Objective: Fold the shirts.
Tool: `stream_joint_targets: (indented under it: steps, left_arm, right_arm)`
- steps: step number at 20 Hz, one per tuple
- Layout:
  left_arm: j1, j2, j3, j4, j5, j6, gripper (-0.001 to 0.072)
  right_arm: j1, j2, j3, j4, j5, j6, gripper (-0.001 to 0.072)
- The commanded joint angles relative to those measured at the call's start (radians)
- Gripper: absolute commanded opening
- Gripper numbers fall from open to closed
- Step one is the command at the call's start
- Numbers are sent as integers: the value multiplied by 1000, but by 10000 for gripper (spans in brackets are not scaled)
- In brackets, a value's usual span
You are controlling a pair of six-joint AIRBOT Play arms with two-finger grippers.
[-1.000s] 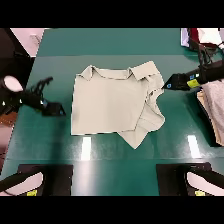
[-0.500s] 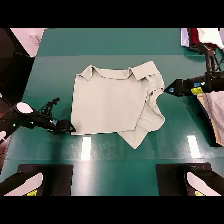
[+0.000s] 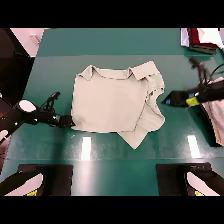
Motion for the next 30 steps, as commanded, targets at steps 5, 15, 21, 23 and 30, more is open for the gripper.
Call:
stream_joint_targets:
  steps: [5, 15, 21, 23, 30]
  left_arm:
    - [-2, 2, 152, 21, -65, 24, 25]
    - [-2, 2, 152, 22, -58, 25, 26]
    - [69, 29, 305, 55, -82, 21, 25]
    - [141, 66, 468, 50, -101, 13, 25]
    - [225, 176, 1076, 46, -169, 12, 25]
  right_arm:
    - [-1, 0, -403, 10, -163, 184, 429]
    - [-1, 0, -506, 140, -494, 191, 234]
    - [-1, 48, -345, 121, -485, 141, 17]
    - [-11, 107, -184, 58, -486, 142, 17]
    - [-218, 209, 451, -53, -336, 98, 16]
